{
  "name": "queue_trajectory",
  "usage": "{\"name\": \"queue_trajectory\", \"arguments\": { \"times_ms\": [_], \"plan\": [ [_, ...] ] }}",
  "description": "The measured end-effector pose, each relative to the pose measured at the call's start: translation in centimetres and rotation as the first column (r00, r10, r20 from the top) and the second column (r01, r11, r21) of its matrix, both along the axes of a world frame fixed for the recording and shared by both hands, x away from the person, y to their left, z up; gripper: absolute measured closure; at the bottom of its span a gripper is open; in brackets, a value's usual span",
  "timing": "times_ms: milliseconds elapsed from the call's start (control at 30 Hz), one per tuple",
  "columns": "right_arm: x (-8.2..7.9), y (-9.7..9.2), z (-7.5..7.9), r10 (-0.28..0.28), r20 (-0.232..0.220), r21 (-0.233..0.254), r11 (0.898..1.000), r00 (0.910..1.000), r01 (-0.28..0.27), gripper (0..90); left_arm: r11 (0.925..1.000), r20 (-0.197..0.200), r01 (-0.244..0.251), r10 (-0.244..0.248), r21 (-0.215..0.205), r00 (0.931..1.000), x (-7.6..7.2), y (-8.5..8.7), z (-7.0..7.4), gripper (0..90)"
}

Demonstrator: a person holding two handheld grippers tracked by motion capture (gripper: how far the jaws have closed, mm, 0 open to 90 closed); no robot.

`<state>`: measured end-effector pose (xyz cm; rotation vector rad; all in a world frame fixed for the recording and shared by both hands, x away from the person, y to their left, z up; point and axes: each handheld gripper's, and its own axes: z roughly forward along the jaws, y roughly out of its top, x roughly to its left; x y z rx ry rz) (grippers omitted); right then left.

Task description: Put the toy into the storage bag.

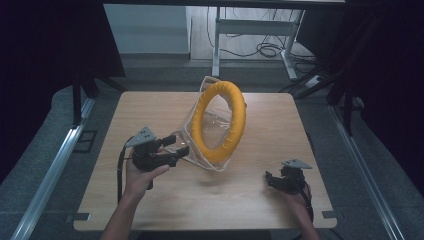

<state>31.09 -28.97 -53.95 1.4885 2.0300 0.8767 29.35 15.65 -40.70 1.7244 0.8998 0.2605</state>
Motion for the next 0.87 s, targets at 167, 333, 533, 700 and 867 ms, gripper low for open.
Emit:
{"name": "queue_trajectory", "arguments": {
  "times_ms": [167, 333, 533, 700, 867],
  "plan": [
    [0.0, 0.0, 0.0, 0.000, 0.000, 0.000, 1.000, 1.0000, 0.000, 21.3, 0.9998, -0.017, -0.019, 0.019, 0.005, 0.9997, -0.9, 1.3, -0.9, 30.7],
    [0.0, 0.0, 0.0, 0.000, 0.000, -0.001, 1.000, 1.0000, 0.000, 21.3, 0.9993, -0.049, -0.022, 0.024, 0.031, 0.9985, -1.1, 1.9, -1.7, 30.7],
    [0.0, 0.0, 0.0, 0.000, 0.000, -0.001, 1.000, 1.0000, 0.000, 21.4, 0.9973, -0.067, -0.039, 0.044, 0.062, 0.9968, -1.2, 2.3, -2.4, 31.2],
    [0.0, 0.0, 0.0, 0.000, 0.001, -0.001, 1.000, 1.0000, 0.000, 21.4, 0.9961, -0.070, -0.039, 0.045, 0.079, 0.9965, -1.1, 2.4, -2.7, 31.3],
    [0.0, 0.0, 0.0, 0.000, 0.002, -0.003, 1.000, 1.0000, 0.000, 21.3, 0.9956, -0.081, -0.034, 0.041, 0.087, 0.9959, -1.0, 2.6, -2.8, 31.5]
  ]
}}
